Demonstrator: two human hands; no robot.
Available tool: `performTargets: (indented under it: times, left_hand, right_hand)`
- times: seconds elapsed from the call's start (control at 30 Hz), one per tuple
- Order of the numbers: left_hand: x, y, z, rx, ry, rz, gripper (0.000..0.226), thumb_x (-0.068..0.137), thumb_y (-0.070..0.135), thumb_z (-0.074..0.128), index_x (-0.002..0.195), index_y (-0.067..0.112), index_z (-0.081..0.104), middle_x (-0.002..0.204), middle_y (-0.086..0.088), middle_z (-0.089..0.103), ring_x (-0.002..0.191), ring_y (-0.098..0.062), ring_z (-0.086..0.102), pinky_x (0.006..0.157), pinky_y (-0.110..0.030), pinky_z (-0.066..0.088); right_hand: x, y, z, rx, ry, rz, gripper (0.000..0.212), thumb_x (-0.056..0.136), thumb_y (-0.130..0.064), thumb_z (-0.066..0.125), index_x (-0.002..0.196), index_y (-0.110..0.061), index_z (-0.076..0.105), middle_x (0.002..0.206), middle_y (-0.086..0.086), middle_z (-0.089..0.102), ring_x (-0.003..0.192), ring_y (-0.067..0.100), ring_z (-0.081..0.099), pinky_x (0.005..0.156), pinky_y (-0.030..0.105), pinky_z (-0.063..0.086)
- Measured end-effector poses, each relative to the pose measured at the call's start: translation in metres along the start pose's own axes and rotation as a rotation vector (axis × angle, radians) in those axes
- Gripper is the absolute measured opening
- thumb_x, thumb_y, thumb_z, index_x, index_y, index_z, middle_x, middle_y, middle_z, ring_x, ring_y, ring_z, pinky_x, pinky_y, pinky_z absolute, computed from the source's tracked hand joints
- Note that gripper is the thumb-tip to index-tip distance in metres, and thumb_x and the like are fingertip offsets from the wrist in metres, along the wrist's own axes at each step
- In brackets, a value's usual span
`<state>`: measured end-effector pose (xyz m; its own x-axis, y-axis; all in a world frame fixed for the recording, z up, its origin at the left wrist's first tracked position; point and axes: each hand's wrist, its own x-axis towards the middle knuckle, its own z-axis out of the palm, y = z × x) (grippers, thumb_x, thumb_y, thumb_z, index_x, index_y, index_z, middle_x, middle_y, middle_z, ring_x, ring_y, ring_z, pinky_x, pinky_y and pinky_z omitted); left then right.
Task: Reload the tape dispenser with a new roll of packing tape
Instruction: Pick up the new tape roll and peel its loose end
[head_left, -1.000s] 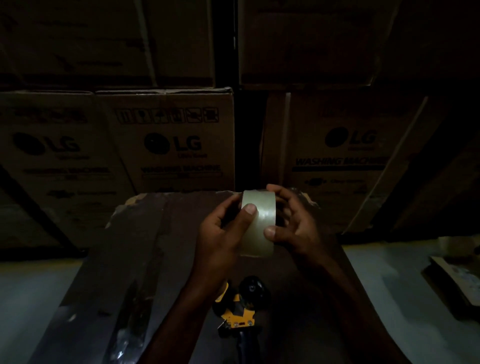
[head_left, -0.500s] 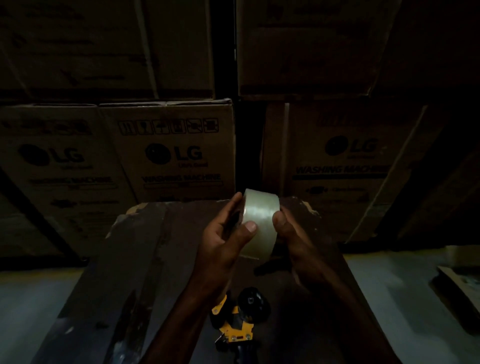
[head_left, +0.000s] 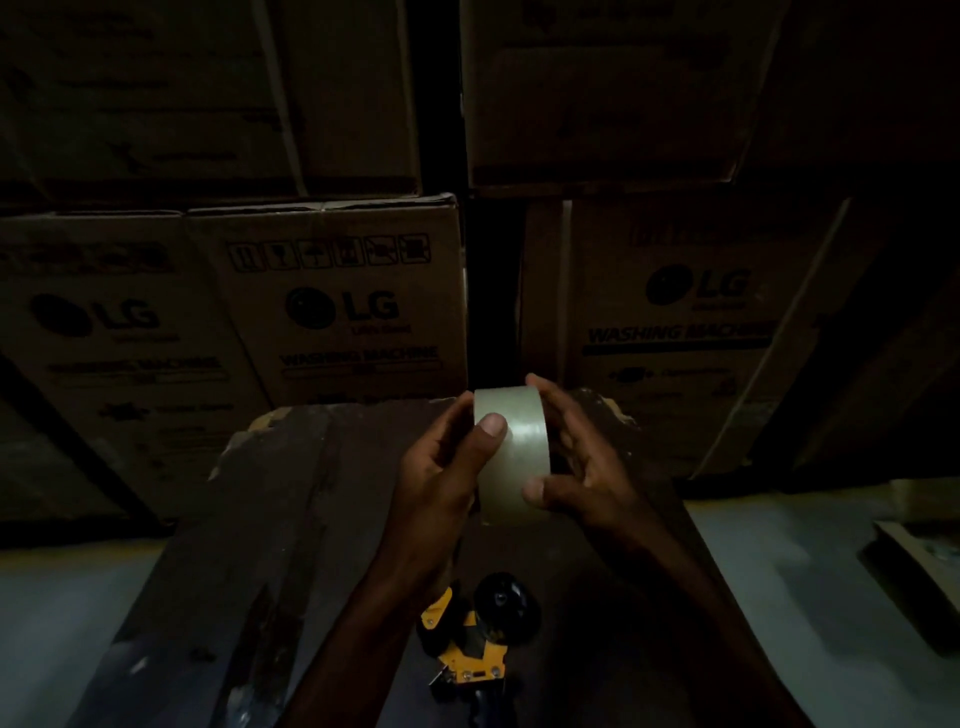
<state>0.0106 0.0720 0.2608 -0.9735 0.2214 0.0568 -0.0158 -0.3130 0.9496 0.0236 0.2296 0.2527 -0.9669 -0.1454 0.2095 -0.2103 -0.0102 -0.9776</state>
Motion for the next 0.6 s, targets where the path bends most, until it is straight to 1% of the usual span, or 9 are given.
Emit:
performTargets:
  times: [0.1, 0.2, 0.23, 0.3, 0.33, 0.4, 0.47, 0.5, 0.6]
  left_hand:
    - [0.0, -0.001, -0.001, -0.001, -0.004, 0.019, 0.049, 0.07, 0.044, 0.07, 0.116, 0.03, 0.068, 0.114, -0.006, 0.072, 0.102, -0.027, 0.07, 0.074, -0.039, 0.058]
    - [-0.003, -0.004, -0.001, 0.023, 0.007, 0.06, 0.059, 0.067, 0.043, 0.075, 0.124, 0.029, 0.062, 0.119, -0.002, 0.071, 0.107, -0.024, 0.069, 0.075, -0.035, 0.058]
    - [-0.004, -0.005, 0.0, 0.033, 0.018, 0.072, 0.069, 0.064, 0.046, 0.08, 0.127, 0.029, 0.059, 0.123, -0.001, 0.069, 0.112, -0.024, 0.067, 0.08, -0.037, 0.057]
    - [-0.006, -0.007, -0.001, 0.069, 0.027, 0.095, 0.086, 0.057, 0.054, 0.084, 0.133, 0.028, 0.054, 0.135, -0.002, 0.062, 0.124, -0.025, 0.059, 0.096, -0.047, 0.052]
    - [-0.007, -0.007, -0.001, 0.092, 0.022, 0.113, 0.088, 0.058, 0.054, 0.084, 0.135, 0.028, 0.052, 0.14, -0.003, 0.057, 0.129, -0.025, 0.054, 0.103, -0.052, 0.047]
    - [-0.008, -0.008, -0.002, 0.127, 0.007, 0.14, 0.085, 0.061, 0.052, 0.082, 0.136, 0.029, 0.05, 0.145, -0.003, 0.052, 0.133, -0.025, 0.05, 0.108, -0.057, 0.04]
    - [-0.008, -0.008, -0.003, 0.138, 0.0, 0.142, 0.08, 0.065, 0.049, 0.078, 0.137, 0.029, 0.049, 0.144, -0.003, 0.052, 0.132, -0.024, 0.051, 0.106, -0.055, 0.043]
    - [-0.007, -0.007, -0.004, 0.136, -0.005, 0.14, 0.078, 0.067, 0.047, 0.076, 0.137, 0.029, 0.049, 0.143, -0.002, 0.054, 0.13, -0.023, 0.054, 0.103, -0.05, 0.047]
    - [-0.003, -0.003, -0.005, 0.095, -0.02, 0.11, 0.069, 0.069, 0.047, 0.072, 0.132, 0.029, 0.053, 0.132, -0.001, 0.063, 0.117, -0.018, 0.064, 0.085, -0.032, 0.056]
  right_hand:
    - [0.003, 0.001, 0.003, 0.064, 0.035, 0.014, 0.079, 0.065, -0.037, 0.073, 0.138, -0.043, 0.043, 0.137, 0.001, 0.055, 0.118, 0.016, 0.061, 0.081, 0.036, 0.058]
    - [0.005, -0.001, 0.007, 0.115, 0.094, 0.026, 0.063, 0.07, -0.044, 0.068, 0.13, -0.038, 0.05, 0.128, 0.003, 0.062, 0.113, 0.024, 0.064, 0.079, 0.038, 0.058]
    - [0.006, -0.003, 0.008, 0.128, 0.109, 0.034, 0.061, 0.071, -0.046, 0.066, 0.129, -0.036, 0.05, 0.124, 0.002, 0.064, 0.108, 0.023, 0.066, 0.075, 0.036, 0.058]
    - [0.007, -0.006, 0.008, 0.139, 0.143, 0.057, 0.06, 0.075, -0.047, 0.064, 0.131, -0.031, 0.049, 0.116, -0.003, 0.068, 0.099, 0.018, 0.07, 0.069, 0.031, 0.058]
    - [0.007, -0.007, 0.008, 0.135, 0.154, 0.064, 0.059, 0.077, -0.045, 0.062, 0.133, -0.03, 0.048, 0.11, -0.008, 0.07, 0.096, 0.015, 0.071, 0.067, 0.03, 0.058]
    - [0.008, -0.008, 0.008, 0.116, 0.156, 0.06, 0.064, 0.076, -0.046, 0.063, 0.135, -0.029, 0.045, 0.102, -0.018, 0.072, 0.093, 0.012, 0.071, 0.065, 0.028, 0.058]
    - [0.009, -0.009, 0.009, 0.109, 0.144, 0.055, 0.074, 0.069, -0.051, 0.066, 0.136, -0.032, 0.043, 0.105, -0.013, 0.073, 0.095, 0.013, 0.071, 0.064, 0.026, 0.057]
    - [0.009, -0.008, 0.01, 0.118, 0.142, 0.052, 0.076, 0.066, -0.052, 0.066, 0.136, -0.033, 0.043, 0.108, -0.008, 0.073, 0.096, 0.015, 0.071, 0.065, 0.026, 0.057]
    - [0.01, -0.002, 0.01, 0.103, 0.171, 0.026, 0.072, 0.062, -0.046, 0.072, 0.13, -0.04, 0.046, 0.116, -0.004, 0.07, 0.108, 0.019, 0.068, 0.073, 0.033, 0.057]
